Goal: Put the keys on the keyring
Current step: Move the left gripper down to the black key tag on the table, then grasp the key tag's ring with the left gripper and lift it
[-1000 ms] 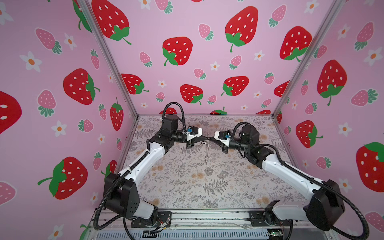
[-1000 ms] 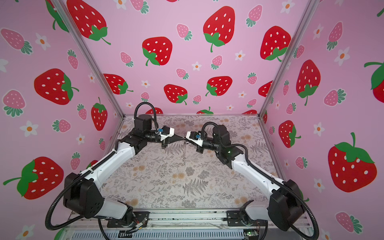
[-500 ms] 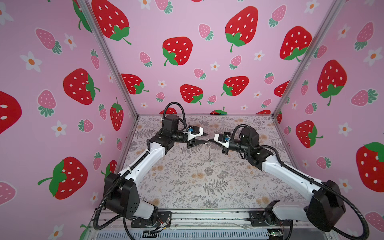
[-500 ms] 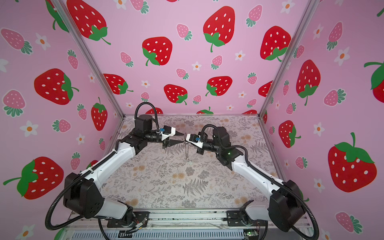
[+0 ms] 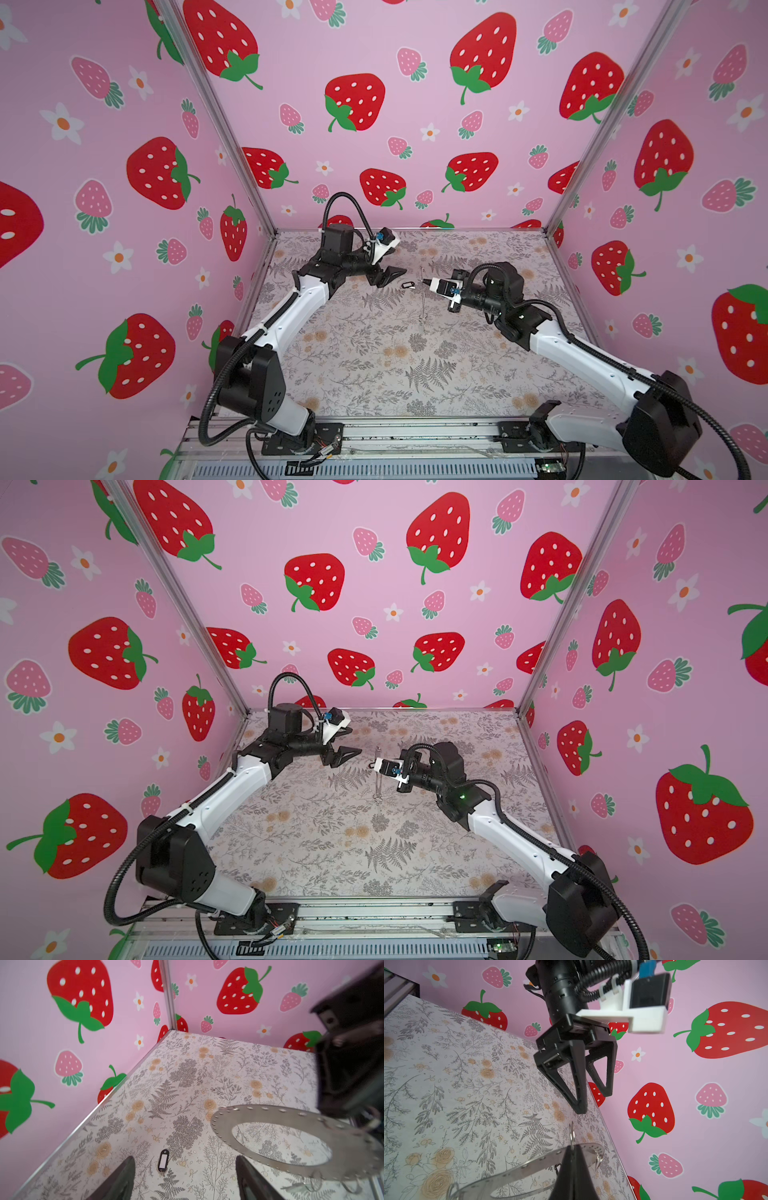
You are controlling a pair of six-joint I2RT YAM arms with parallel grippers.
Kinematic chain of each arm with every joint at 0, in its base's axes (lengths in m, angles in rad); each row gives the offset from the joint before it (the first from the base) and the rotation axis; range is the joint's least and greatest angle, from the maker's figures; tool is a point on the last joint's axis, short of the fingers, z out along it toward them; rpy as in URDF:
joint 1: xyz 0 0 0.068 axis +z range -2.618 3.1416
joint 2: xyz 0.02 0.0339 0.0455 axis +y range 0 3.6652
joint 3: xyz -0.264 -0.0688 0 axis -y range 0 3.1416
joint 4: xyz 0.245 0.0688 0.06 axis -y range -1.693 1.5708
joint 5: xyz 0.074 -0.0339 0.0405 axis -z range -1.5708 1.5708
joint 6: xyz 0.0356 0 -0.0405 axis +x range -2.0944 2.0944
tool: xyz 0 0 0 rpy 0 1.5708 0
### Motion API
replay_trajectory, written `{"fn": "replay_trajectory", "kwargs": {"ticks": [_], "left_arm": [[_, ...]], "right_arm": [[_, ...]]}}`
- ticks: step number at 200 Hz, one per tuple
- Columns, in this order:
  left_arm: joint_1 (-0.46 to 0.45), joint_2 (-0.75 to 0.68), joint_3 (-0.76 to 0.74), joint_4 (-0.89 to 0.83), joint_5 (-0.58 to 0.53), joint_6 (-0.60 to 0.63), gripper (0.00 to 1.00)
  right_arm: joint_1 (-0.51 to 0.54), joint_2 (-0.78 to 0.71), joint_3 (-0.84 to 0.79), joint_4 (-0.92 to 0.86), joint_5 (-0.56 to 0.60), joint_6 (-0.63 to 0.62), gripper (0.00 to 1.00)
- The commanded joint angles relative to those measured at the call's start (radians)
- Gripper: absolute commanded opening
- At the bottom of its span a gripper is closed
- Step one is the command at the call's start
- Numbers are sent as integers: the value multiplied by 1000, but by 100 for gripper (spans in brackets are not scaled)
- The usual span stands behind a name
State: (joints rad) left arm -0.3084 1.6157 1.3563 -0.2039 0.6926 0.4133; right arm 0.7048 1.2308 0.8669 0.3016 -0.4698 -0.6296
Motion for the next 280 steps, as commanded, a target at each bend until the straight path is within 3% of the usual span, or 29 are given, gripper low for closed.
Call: {"fn": "replay_trajectory", "kwargs": {"ticks": [1, 60, 93, 150, 189, 280], "left_arm": [[10, 133, 127, -158, -95, -162, 72], [-33, 475, 384, -350, -285, -202, 62], [-57, 630, 553, -459, -340, -271, 48], [-77, 579, 386, -307, -367, -362, 43], [-90, 613, 397, -331, -415, -358, 32], [-114, 658, 419, -340, -460, -361, 32]], "right_arm": [[-3, -37, -11, 3, 48, -24, 0], [-88, -37, 0, -92, 42, 34, 0], [-130, -22, 31, -141, -11, 7, 0], [-178, -7, 42, -157, -69, -6, 0], [-186, -14, 31, -162, -89, -9, 0], [-188, -17, 21, -162, -100, -1, 0]]}}
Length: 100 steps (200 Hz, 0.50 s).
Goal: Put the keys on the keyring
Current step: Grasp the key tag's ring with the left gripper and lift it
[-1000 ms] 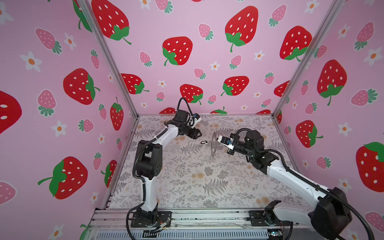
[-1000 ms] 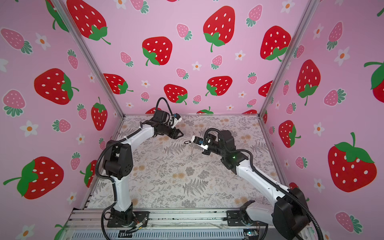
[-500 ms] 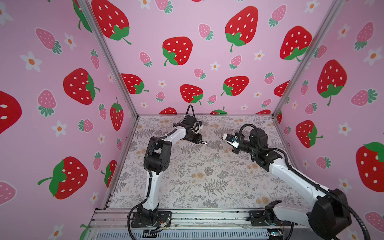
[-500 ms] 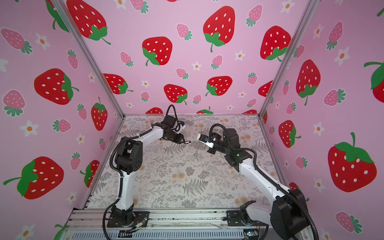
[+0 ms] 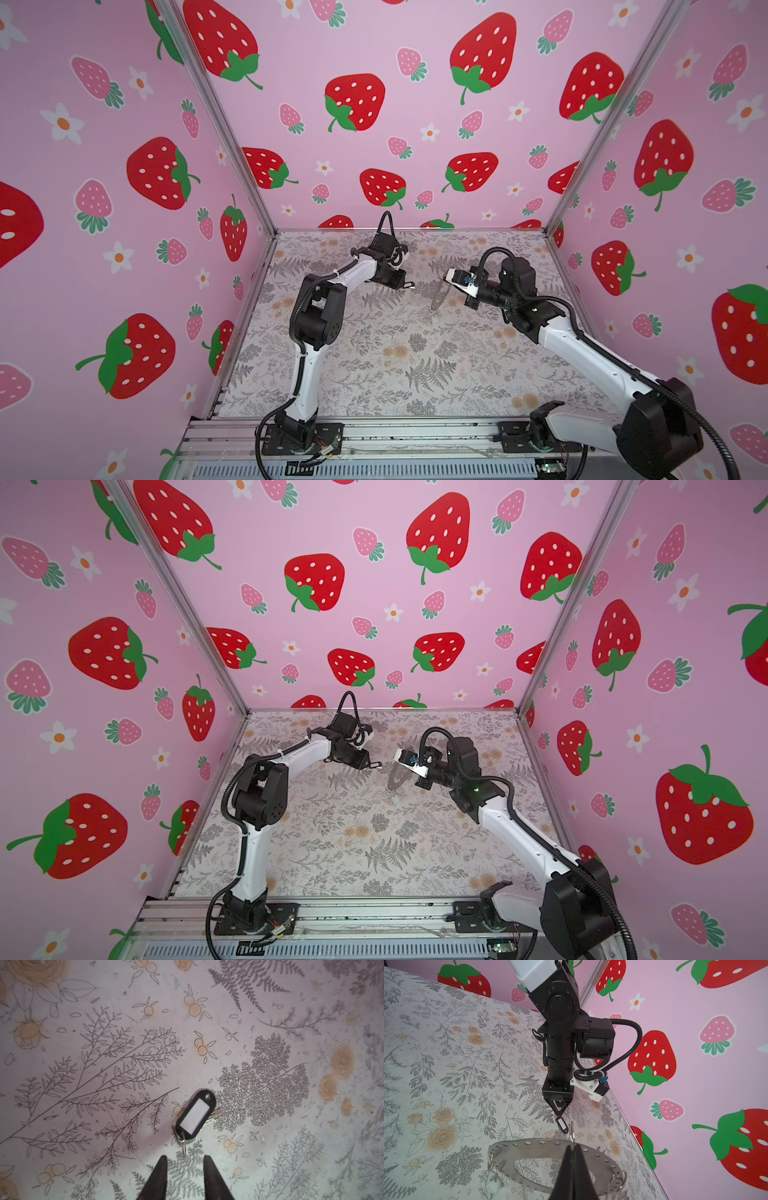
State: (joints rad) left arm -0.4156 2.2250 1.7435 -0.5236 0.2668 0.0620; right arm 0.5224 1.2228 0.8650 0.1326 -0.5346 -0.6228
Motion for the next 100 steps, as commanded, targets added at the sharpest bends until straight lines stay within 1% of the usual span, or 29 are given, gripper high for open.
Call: {"fn": "replay_trajectory", "kwargs": {"ticks": [1, 35, 100], "left_arm": [[-8, 50, 33, -22, -35, -9, 32], [-18, 70, 47, -33, -49, -4, 32], [-22, 90, 74, -58, -56, 18, 18]], "right_arm": [[-5, -8, 23, 7, -35, -8, 0], [-7, 7, 33, 4, -40, -13, 0], [-9, 28, 48, 2, -45, -13, 0]]}}
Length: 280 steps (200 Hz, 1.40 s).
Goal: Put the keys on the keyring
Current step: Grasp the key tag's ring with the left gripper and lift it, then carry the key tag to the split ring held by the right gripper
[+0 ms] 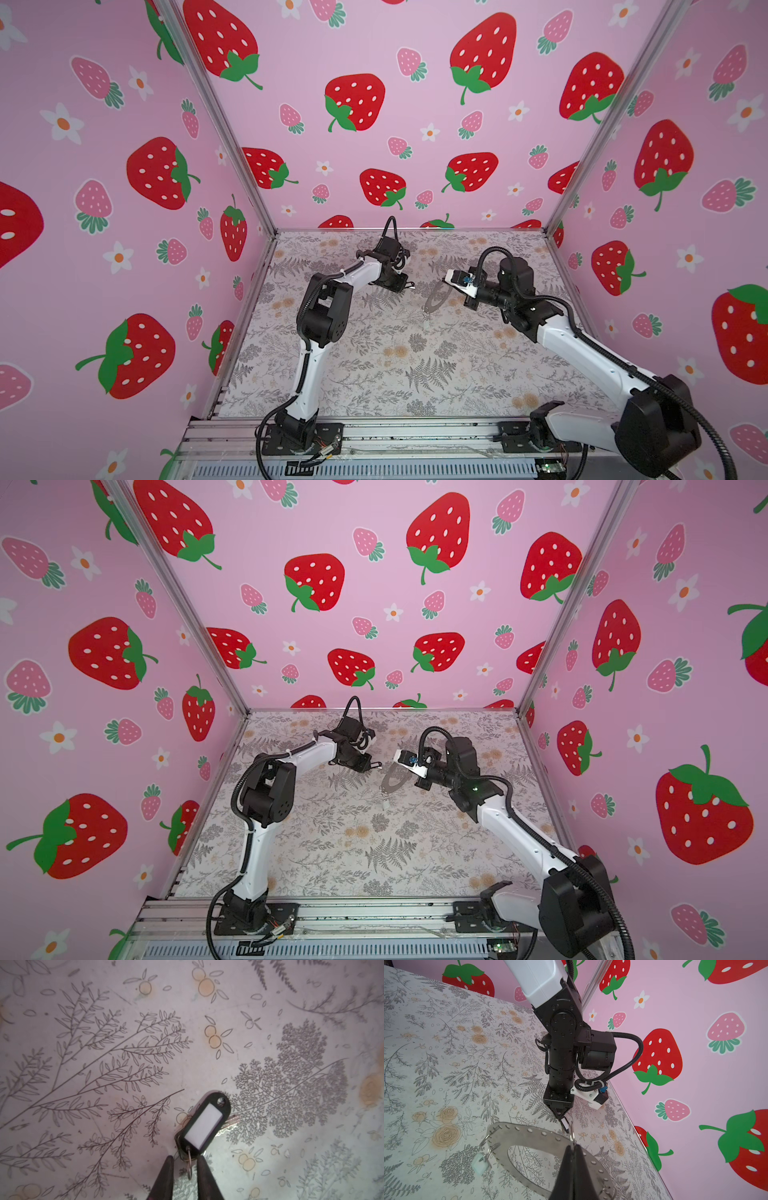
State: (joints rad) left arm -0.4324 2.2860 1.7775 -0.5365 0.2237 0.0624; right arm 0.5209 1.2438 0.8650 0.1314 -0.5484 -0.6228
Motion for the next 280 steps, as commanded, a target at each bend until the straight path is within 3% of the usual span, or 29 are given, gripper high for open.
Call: {"fn": "replay_trajectory", "kwargs": {"ticks": [1, 70, 77, 137, 191, 210, 245, 280], "left_arm": [[-5, 29, 41, -45, -13, 18, 18], [-5, 37, 63, -64, -14, 53, 7], [-5, 36, 63, -60, -8, 57, 0], [1, -27, 16, -31, 58, 124, 0], [21, -275, -183, 127, 186, 337, 0], [30, -350, -230, 129, 254, 473, 0], [36, -459, -301, 173, 296, 597, 0], [41, -613, -477, 307, 462, 798, 0]], "right_arm": [[-7, 7, 48, 4, -31, -12, 0], [-7, 34, 65, 8, -36, -12, 0], [-7, 37, 66, 8, -35, -12, 0], [-9, 39, 66, 4, -13, -18, 0], [-10, 46, 78, -21, -42, -39, 0], [-10, 49, 80, -20, -65, -36, 0], [-10, 81, 120, -87, -167, -51, 0], [-10, 108, 133, -88, -259, -22, 0]]}}
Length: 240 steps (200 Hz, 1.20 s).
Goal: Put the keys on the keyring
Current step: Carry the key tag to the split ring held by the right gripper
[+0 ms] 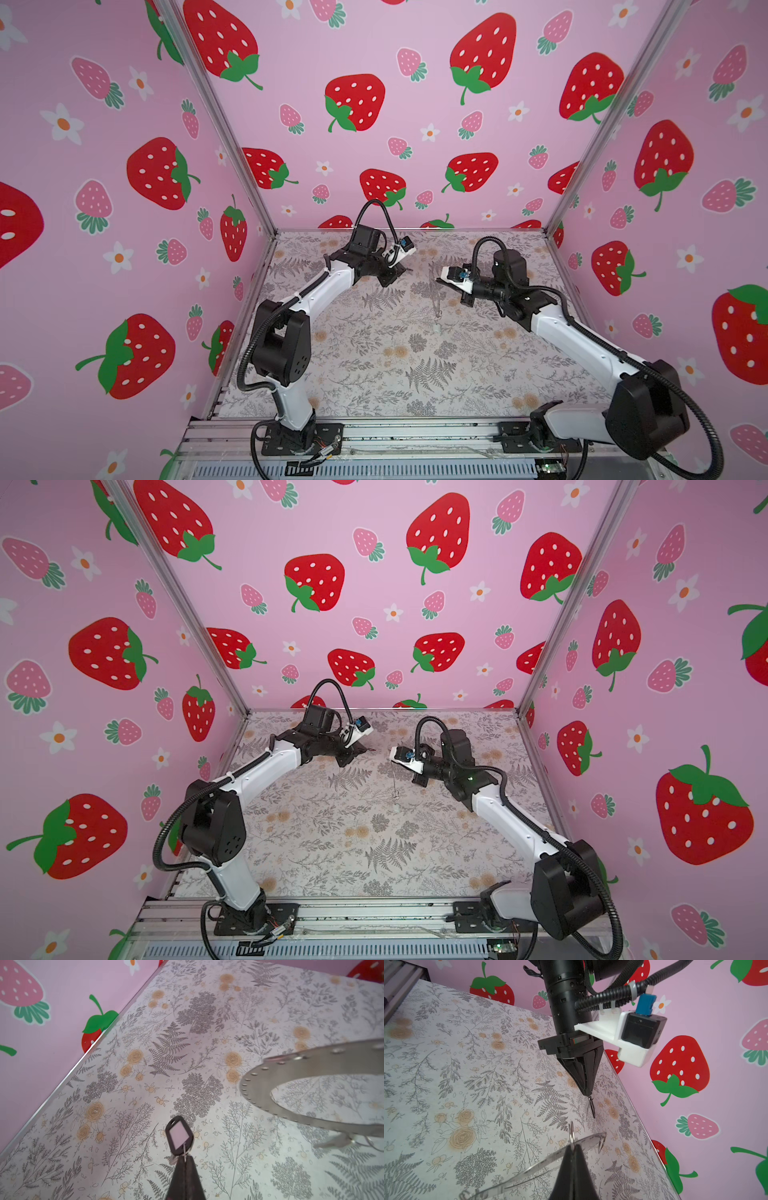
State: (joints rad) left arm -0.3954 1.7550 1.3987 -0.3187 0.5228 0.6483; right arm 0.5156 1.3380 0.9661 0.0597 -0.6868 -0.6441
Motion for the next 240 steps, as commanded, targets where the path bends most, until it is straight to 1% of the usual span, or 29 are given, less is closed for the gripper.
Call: {"fn": "replay_trajectory", "kwargs": {"ticks": [1, 16, 32, 48, 65, 101, 129, 152, 240], "left_arm": [[4, -84, -103, 93, 169, 219, 0], [6, -135, -160, 138, 229, 285, 0], [6, -162, -169, 129, 254, 326, 0], [4, -182, -169, 103, 252, 372, 0], [2, -211, -186, 125, 227, 393, 0], [-11, -279, -250, 207, 118, 432, 0], [-46, -306, -251, 186, 71, 507, 0], [-68, -315, -241, 162, 72, 549, 0], [-122, -354, -233, 68, 110, 639, 0]], "right_arm": [[-5, 15, 32, -16, -122, 1, 0], [-5, 33, 48, -29, -168, 7, 0], [-5, 60, 72, -51, -214, 14, 0], [-2, 75, 79, -51, -237, 20, 0], [0, 84, 83, -53, -257, 22, 0], [3, 106, 119, -126, -246, 0, 0], [16, 119, 136, -156, -252, -4, 0], [28, 120, 140, -178, -250, -10, 0], [71, 95, 121, -222, -227, 3, 0]]}}
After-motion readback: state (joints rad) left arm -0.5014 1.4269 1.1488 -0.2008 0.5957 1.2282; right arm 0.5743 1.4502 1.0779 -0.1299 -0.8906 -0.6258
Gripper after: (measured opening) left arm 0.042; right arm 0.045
